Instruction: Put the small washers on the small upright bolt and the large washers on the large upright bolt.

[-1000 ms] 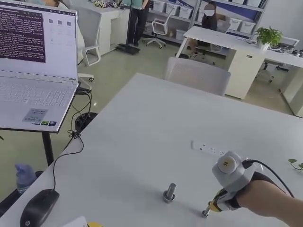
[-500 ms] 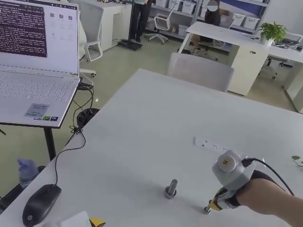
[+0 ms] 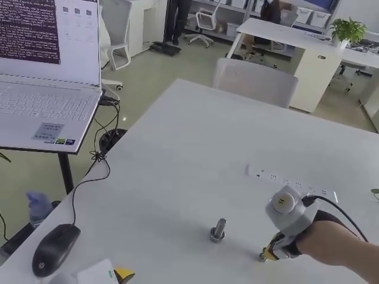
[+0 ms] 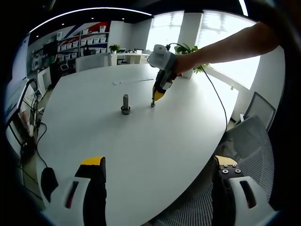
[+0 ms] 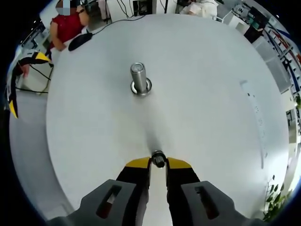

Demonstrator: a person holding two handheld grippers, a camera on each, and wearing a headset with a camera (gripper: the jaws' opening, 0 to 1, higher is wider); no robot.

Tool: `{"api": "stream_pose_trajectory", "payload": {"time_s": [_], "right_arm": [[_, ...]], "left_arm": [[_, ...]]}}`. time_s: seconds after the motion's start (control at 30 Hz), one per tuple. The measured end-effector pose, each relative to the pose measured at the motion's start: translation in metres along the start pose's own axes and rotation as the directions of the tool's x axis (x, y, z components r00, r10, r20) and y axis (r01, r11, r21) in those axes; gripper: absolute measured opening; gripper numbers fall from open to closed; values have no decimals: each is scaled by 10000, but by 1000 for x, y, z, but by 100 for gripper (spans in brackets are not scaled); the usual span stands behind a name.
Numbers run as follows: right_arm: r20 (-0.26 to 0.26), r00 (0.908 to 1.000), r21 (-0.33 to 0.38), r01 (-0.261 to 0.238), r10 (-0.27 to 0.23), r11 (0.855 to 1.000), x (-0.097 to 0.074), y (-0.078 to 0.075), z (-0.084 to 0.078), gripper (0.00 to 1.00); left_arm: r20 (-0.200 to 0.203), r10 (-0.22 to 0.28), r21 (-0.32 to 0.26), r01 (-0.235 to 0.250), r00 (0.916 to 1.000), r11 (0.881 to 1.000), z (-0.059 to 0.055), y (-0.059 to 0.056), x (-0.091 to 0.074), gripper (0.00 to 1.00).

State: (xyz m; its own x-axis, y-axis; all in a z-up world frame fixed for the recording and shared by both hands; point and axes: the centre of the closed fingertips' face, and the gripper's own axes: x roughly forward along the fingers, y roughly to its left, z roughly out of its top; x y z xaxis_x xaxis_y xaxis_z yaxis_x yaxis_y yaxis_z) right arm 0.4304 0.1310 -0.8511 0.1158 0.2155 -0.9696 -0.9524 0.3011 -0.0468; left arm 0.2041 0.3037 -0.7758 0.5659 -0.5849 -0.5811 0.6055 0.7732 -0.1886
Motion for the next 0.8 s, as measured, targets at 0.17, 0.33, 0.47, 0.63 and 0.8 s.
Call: {"api": "stream_pose_trajectory", "payload": {"time_s": [0.17, 0.33, 0.47, 0.63, 0.8], "right_arm": [[-80, 10000, -78, -8, 8, 10000, 5, 1, -2, 13], [-145, 9999, -127, -4, 2, 9999, 10, 0, -4, 13], [-193, 9998, -171, -2, -1, 9999, 12, 0, -5, 13], [-243, 9997, -245, 29, -35, 9997, 15, 0, -6, 13], [-201, 9998, -190, 34, -38, 9998, 16, -1, -5, 13]], "left_arm": [[-51, 17, -66, -17, 10000, 10000, -1, 1, -1, 93], [-54, 21, -82, -22, 10000, 10000, -1, 1, -1, 93], [-43, 23, -98, -23, 10000, 9999, 0, 0, 0, 93], [87, 59, -192, -57, 9999, 9998, 5, 2, 0, 93], [91, 61, -153, -59, 9999, 9999, 6, 2, -1, 93]]}}
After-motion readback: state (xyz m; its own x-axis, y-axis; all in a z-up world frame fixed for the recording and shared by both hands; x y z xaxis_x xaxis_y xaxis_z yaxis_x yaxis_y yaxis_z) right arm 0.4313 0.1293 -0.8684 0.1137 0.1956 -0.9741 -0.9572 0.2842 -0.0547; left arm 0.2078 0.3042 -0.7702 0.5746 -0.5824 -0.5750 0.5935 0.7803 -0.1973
